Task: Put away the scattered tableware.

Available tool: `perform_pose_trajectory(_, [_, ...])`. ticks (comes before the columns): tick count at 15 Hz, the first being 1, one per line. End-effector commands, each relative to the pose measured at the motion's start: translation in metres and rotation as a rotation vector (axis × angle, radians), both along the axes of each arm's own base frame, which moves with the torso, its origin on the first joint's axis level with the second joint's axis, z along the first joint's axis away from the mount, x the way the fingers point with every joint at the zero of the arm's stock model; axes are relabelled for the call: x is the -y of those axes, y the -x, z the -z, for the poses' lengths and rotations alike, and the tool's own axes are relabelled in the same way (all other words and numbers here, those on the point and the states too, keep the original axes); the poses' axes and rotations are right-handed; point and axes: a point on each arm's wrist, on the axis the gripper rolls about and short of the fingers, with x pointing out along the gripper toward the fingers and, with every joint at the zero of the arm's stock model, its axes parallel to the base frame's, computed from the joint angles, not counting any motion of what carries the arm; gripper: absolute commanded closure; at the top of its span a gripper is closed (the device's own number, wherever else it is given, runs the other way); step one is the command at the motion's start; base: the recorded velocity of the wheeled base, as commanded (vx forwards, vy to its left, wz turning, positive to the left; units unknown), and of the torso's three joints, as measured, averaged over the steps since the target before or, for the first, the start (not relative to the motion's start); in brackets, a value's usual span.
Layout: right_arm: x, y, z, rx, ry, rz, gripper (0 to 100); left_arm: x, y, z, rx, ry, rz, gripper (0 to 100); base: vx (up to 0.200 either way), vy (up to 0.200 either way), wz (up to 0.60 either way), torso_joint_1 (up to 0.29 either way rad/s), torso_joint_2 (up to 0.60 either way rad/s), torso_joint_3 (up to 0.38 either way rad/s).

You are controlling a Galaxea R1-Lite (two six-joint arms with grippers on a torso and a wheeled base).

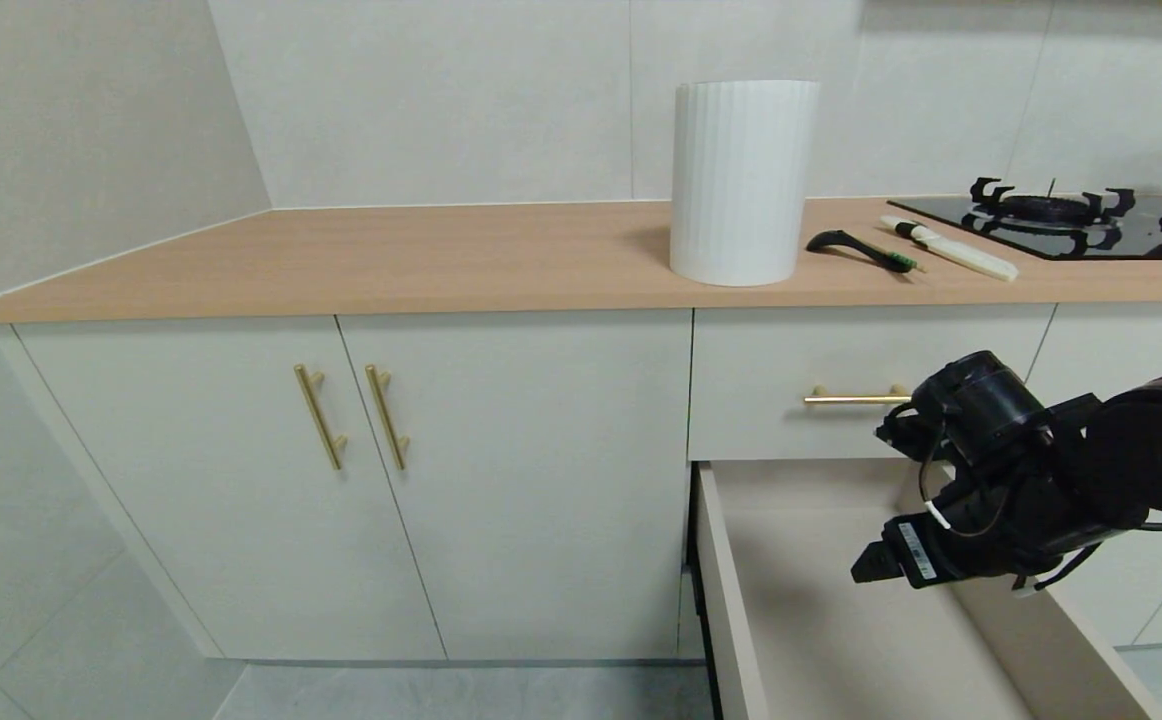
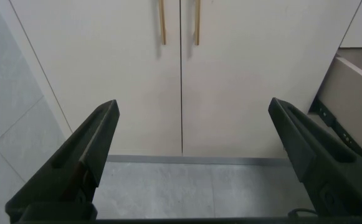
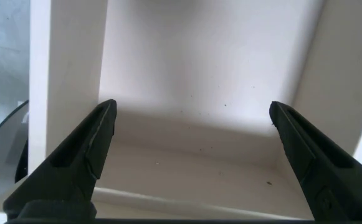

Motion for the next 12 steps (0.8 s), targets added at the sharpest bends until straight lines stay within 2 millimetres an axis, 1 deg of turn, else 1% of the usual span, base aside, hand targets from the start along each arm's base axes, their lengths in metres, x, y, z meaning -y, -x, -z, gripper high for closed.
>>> perform_pose_trajectory(1, [-0.0002,-0.0002,0.0008,-0.002,0.001,-0.001,0,0.0,0.0,0.0,0.0,0.001,-0.001,0,0.0,0.0,0.0,0.032,-0.26,-0.217])
perform_pose_trajectory(4, [0.0005,-0.0009,0.0017,-0.005,0.003,0.003,0,0.0,0.0,0.0,0.0,0.001,-0.001,0,0.0,0.0,0.0,0.102,-0.26,-0.284])
perform_pose_trajectory(7, [0.0006,-0.0007,0.0013,-0.003,0.004,0.004,0,0.0,0.0,0.0001,-0.001,0.001,-0.001,0,0.0,0.0,0.0,0.128,-0.55,-0.312])
perform_pose_trajectory(12, [0.0005,-0.001,0.0009,-0.001,0.005,0.005,0,0.0,0.0,0.0,0.0,0.001,-0.001,0,0.0,0.0,0.0,0.165,-0.47,-0.298])
